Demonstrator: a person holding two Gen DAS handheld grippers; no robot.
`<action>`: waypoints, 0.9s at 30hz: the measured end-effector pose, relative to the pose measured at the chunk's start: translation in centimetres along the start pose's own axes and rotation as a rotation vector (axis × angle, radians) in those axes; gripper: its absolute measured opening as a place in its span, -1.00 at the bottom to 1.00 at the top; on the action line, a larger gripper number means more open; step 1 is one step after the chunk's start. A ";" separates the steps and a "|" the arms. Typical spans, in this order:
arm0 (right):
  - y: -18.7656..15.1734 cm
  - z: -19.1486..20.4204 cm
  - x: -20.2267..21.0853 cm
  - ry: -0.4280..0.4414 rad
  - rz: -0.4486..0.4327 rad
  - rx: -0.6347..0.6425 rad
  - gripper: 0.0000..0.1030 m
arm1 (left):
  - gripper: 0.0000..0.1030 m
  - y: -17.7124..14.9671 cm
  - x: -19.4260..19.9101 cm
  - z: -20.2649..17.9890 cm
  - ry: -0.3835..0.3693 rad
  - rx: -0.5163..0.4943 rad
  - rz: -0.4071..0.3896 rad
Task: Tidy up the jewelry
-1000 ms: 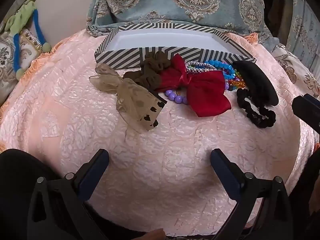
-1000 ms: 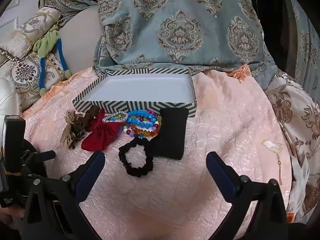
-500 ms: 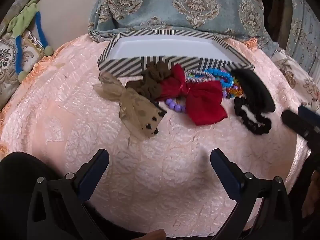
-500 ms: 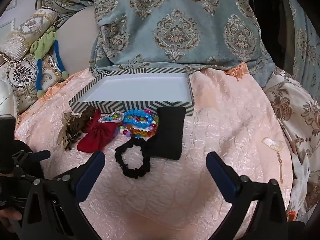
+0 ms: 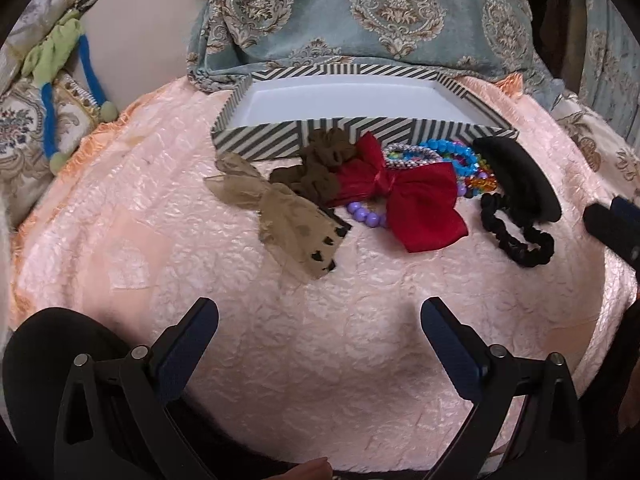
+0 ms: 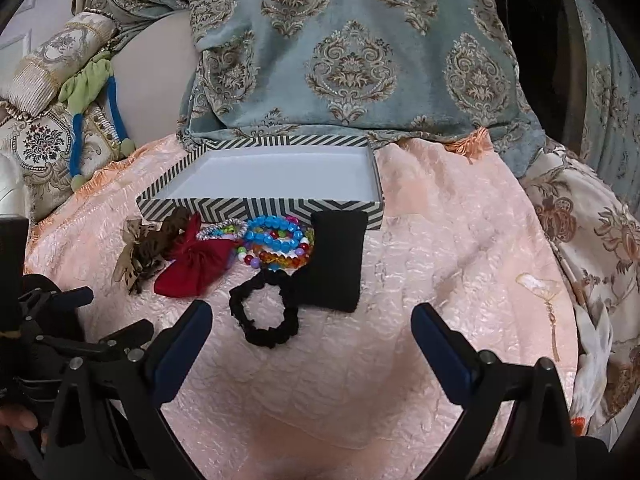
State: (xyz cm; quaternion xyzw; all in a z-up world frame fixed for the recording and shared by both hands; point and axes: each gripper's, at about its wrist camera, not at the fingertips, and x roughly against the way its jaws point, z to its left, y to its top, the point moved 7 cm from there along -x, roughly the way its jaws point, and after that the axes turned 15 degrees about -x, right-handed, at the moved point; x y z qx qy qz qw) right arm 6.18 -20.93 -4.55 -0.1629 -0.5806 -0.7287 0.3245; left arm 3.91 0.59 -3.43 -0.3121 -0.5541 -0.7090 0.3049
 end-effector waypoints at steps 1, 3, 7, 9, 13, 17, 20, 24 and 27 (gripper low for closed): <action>0.3 -0.1 0.1 0.013 -0.009 -0.018 0.97 | 0.73 0.3 0.6 0.3 0.000 0.013 -0.001; 0.7 -0.2 -0.1 0.023 -0.012 -0.048 0.97 | 0.73 1.1 1.4 0.8 0.005 0.020 -0.021; 0.2 -0.3 -0.9 0.026 0.025 -0.067 0.97 | 0.73 3.0 1.1 2.6 0.018 0.025 -0.062; 0.0 -0.1 -1.0 0.020 0.024 -0.055 0.97 | 0.73 2.8 0.1 3.2 0.009 0.051 -0.051; -0.6 0.6 -1.2 0.013 0.029 -0.012 0.97 | 0.73 1.2 -1.6 3.3 -0.033 0.108 -0.007; -0.9 1.1 -1.4 0.005 0.027 0.027 0.97 | 0.73 1.0 -1.6 3.0 -0.064 0.137 -0.012; -0.8 1.3 -1.2 0.000 0.027 0.034 0.97 | 0.73 1.1 -1.1 2.8 -0.069 0.127 -0.034; -0.4 1.5 -0.7 0.012 -0.001 0.041 0.97 | 0.73 1.2 -0.9 2.3 -0.048 0.103 -0.040; -0.8 1.3 -1.2 0.005 0.013 0.045 0.97 | 0.73 1.3 -1.0 2.4 -0.044 0.103 -0.040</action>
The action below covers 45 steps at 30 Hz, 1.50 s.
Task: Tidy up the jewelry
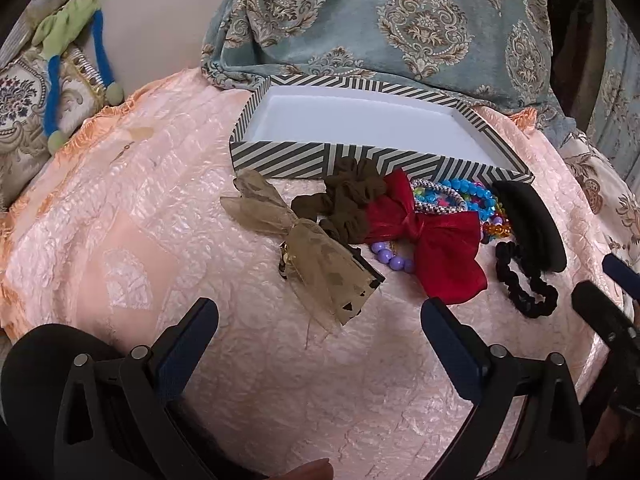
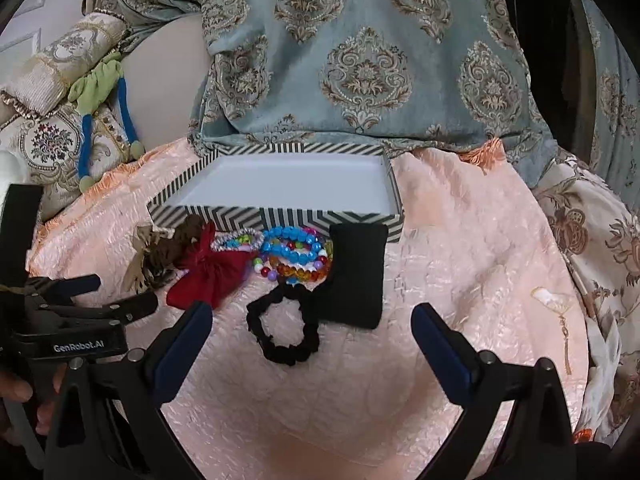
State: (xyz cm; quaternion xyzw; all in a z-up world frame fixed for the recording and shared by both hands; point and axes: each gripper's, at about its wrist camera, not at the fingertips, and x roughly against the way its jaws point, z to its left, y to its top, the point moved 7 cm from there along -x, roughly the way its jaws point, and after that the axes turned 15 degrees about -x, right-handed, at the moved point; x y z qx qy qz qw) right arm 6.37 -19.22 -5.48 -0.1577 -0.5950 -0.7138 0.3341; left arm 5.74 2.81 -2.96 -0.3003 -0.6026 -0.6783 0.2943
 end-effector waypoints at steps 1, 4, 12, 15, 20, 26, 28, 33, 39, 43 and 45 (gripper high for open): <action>-0.1 -0.1 -0.2 -0.001 0.006 -0.002 0.97 | 0.73 0.1 0.0 0.1 0.003 0.000 -0.002; -0.1 -0.2 -0.3 0.005 0.010 -0.012 0.97 | 0.73 0.2 0.0 0.1 0.006 -0.001 -0.003; -0.1 0.0 -0.1 0.010 -0.001 0.002 0.97 | 0.73 0.2 0.1 -0.2 0.017 -0.017 -0.008; -0.2 0.1 -0.1 0.006 -0.001 0.012 0.97 | 0.73 0.1 0.1 -0.3 0.017 -0.020 -0.008; -0.2 0.2 -0.1 0.007 -0.004 0.018 0.97 | 0.73 -0.2 -0.2 -0.1 0.017 -0.014 0.002; -0.2 -0.2 -0.3 0.007 0.010 -0.006 0.97 | 0.73 -0.3 -0.2 -0.3 0.015 -0.023 -0.001; -0.1 -0.2 -0.3 0.007 0.008 -0.005 0.97 | 0.73 -0.3 -0.2 -0.3 0.014 -0.026 -0.002; -0.2 -0.1 -0.4 0.009 0.010 -0.001 0.97 | 0.73 -0.2 -0.1 -0.3 0.019 -0.029 -0.007; -0.1 -0.2 -0.3 0.009 0.005 -0.007 0.97 | 0.73 -0.2 -0.1 -0.3 0.020 -0.028 -0.005; -0.1 -0.1 -0.4 0.009 0.008 -0.002 0.97 | 0.73 -0.2 -0.1 -0.3 0.020 -0.027 -0.005; -0.2 0.0 -0.3 0.010 0.009 0.000 0.97 | 0.73 -0.2 -0.1 -0.3 0.020 -0.026 -0.006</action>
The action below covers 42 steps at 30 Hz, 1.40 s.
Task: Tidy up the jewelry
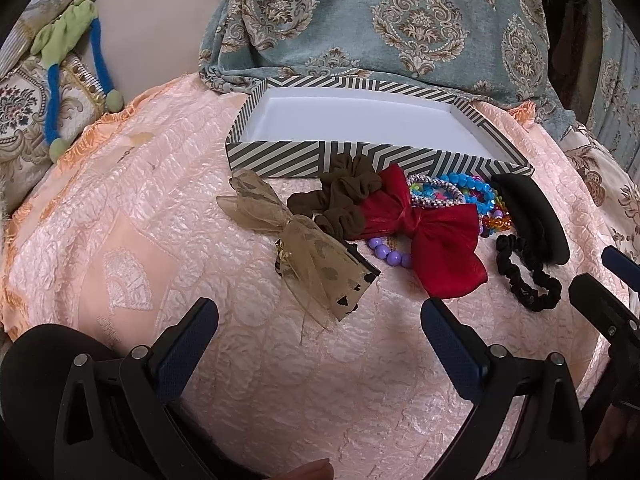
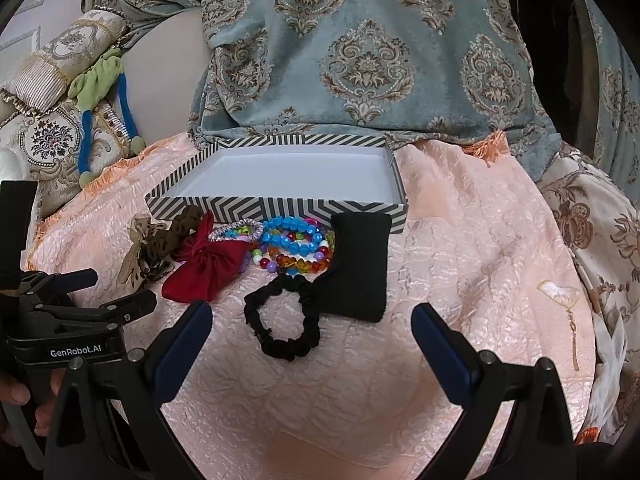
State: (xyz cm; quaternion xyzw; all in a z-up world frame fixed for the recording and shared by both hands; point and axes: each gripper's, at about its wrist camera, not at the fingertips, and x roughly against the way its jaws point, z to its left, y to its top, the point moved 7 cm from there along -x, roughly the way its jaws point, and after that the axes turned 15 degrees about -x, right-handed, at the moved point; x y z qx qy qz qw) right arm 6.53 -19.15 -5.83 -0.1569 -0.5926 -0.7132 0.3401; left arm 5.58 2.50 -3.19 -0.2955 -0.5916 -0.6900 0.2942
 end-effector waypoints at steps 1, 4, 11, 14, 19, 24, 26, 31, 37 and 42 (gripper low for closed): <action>0.0 0.0 0.0 -0.001 -0.002 0.000 0.97 | 0.73 0.0 0.0 0.0 0.001 -0.001 -0.001; 0.0 -0.1 0.0 0.000 -0.002 -0.006 0.97 | 0.73 0.0 0.0 -0.2 -0.001 -0.001 -0.003; 0.1 -0.2 0.1 0.001 -0.006 -0.007 0.97 | 0.73 0.1 0.0 -0.4 0.001 -0.008 -0.006; 0.1 -0.2 0.1 0.000 -0.005 -0.007 0.97 | 0.73 0.1 0.0 -0.4 0.001 -0.005 -0.002; 0.0 -0.2 0.1 0.000 -0.004 -0.006 0.97 | 0.73 -0.1 -0.1 -0.1 0.004 -0.003 0.001; 0.2 -0.3 0.3 -0.003 -0.006 -0.004 0.97 | 0.73 0.2 0.7 2.5 0.019 0.060 -0.018; 0.5 -0.6 0.6 -0.004 -0.019 -0.023 0.97 | 0.73 0.0 0.9 4.8 0.013 0.157 -0.026; 2.7 -1.8 0.9 0.004 -0.033 -0.053 0.98 | 0.73 0.5 0.5 3.9 -0.047 0.135 -0.025; 6.5 -3.3 0.2 0.003 -0.069 -0.086 0.98 | 0.73 3.4 -0.2 2.9 -0.045 0.094 -0.052; 4.7 -4.8 -1.4 -0.005 -0.005 -0.170 0.98 | 0.59 1.4 -2.8 5.3 0.026 0.167 0.039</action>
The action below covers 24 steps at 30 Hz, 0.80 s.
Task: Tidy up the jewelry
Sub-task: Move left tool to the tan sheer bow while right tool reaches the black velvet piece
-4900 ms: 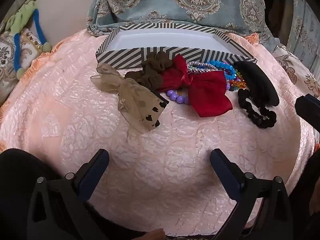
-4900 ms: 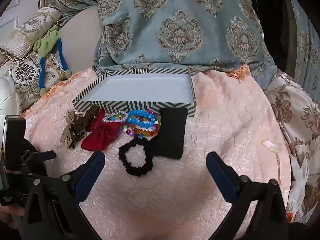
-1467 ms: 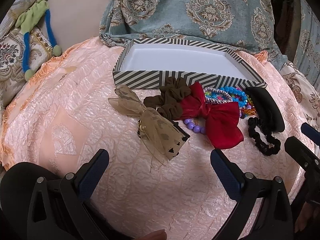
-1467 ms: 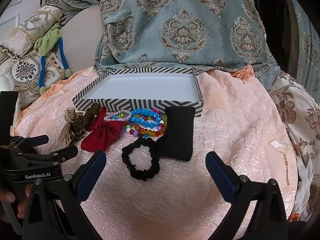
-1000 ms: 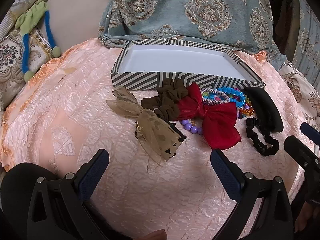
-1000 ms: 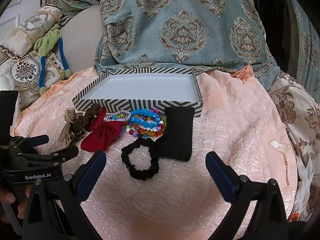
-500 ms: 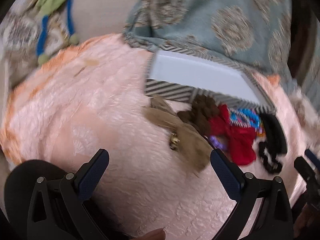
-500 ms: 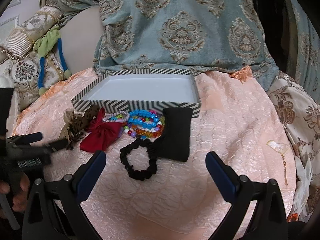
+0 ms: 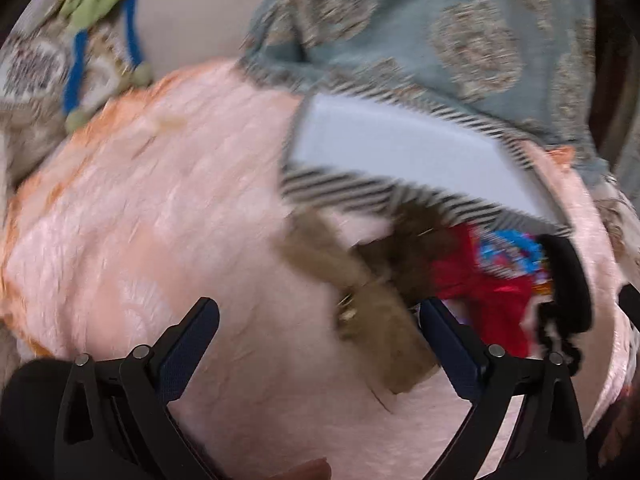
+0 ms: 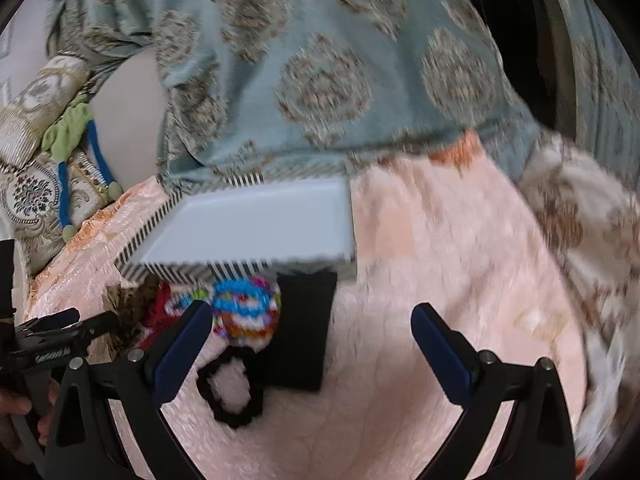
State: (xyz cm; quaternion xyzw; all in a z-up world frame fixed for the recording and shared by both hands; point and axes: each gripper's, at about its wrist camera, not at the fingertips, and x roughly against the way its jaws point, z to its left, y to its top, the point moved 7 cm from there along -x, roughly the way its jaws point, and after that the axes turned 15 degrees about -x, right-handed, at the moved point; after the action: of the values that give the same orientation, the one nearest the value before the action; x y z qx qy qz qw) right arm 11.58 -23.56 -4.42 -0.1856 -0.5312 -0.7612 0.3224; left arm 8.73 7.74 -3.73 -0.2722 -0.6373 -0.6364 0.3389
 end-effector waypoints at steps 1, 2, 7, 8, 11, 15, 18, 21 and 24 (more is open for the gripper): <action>-0.2 -0.1 -0.1 0.002 0.012 -0.009 0.98 | 0.55 -0.4 -0.2 0.6 -0.004 0.026 0.008; -0.3 -0.1 -0.1 0.005 0.010 -0.007 0.98 | 0.54 -0.6 -0.1 0.9 -0.001 0.037 0.007; -0.3 -0.3 0.2 -0.006 -0.008 -0.002 0.98 | 0.54 -0.8 0.4 2.5 0.059 0.061 -0.004; -0.4 -0.3 0.0 -0.007 -0.001 -0.005 0.98 | 0.54 -0.9 0.3 2.6 0.049 0.067 0.000; -0.6 -0.3 0.0 -0.012 -0.003 0.001 0.98 | 0.54 -0.7 0.6 2.2 0.009 0.065 -0.015; -0.9 -0.1 -0.4 -0.017 0.009 0.013 0.98 | 0.54 0.8 1.1 0.8 -0.044 0.025 -0.047; -1.2 0.0 -0.6 -0.023 0.018 0.020 0.98 | 0.54 1.7 0.3 0.5 -0.028 0.012 -0.042; -1.4 0.0 -0.7 -0.022 0.022 0.022 0.98 | 0.54 1.6 -1.5 0.7 0.022 0.010 0.014; -1.6 -0.3 -1.1 -0.036 0.034 0.026 0.98 | 0.58 0.8 -2.8 0.7 0.031 0.010 0.063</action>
State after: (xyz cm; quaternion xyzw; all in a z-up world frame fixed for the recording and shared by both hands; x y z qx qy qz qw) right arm 11.29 -23.17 -6.31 -0.2042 -0.5437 -0.7450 0.3281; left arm 11.05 8.68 -5.36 -0.2803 -0.6264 -0.6263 0.3699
